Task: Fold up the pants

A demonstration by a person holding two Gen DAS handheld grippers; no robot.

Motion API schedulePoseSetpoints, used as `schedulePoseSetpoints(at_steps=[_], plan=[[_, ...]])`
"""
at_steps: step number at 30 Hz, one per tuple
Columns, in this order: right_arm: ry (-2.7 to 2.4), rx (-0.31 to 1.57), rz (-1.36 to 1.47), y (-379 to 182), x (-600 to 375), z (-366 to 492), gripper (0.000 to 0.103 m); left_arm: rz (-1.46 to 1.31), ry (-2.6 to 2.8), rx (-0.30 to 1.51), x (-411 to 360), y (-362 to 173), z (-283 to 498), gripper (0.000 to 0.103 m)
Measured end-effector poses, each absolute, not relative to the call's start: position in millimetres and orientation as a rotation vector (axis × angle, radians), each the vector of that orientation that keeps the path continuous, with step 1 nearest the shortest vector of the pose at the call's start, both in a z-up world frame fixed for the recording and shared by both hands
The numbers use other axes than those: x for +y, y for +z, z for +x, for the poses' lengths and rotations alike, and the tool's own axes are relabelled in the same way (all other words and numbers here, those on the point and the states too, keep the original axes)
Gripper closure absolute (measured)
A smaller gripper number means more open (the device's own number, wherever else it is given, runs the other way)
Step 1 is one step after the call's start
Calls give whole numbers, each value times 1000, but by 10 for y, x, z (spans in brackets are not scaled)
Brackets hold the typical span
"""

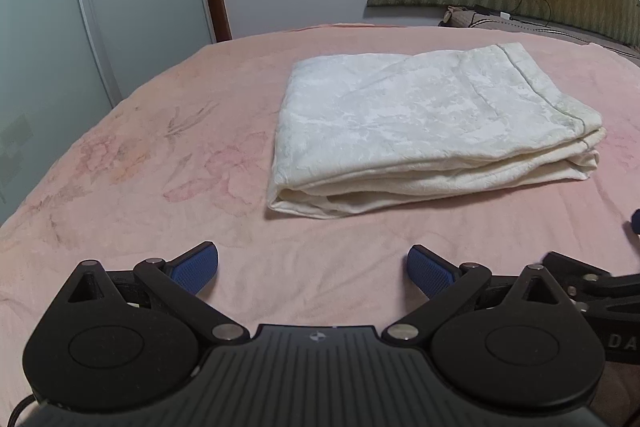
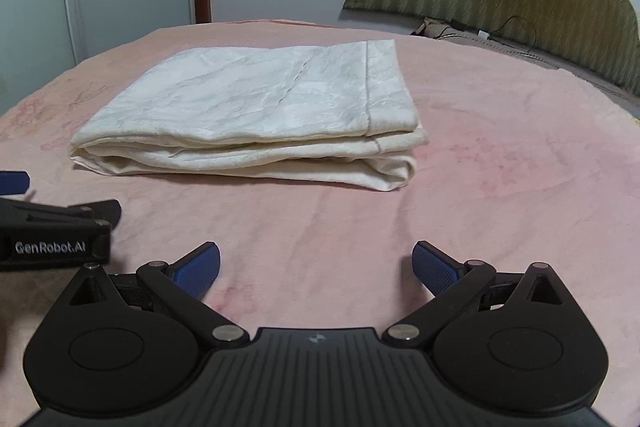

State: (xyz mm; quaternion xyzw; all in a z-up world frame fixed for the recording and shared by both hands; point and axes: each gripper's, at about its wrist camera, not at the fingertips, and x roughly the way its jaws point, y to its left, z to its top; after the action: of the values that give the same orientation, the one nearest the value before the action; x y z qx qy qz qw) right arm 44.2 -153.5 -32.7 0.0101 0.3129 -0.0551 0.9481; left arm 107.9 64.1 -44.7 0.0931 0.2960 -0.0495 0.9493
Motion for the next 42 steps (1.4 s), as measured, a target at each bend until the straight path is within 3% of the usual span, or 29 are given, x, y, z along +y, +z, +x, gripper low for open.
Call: schedulePoseSetpoints(at_steps=[42], plan=[[-127,640,85,-410,-1549,462,0,93,-113,621,784,-557,1169,0]])
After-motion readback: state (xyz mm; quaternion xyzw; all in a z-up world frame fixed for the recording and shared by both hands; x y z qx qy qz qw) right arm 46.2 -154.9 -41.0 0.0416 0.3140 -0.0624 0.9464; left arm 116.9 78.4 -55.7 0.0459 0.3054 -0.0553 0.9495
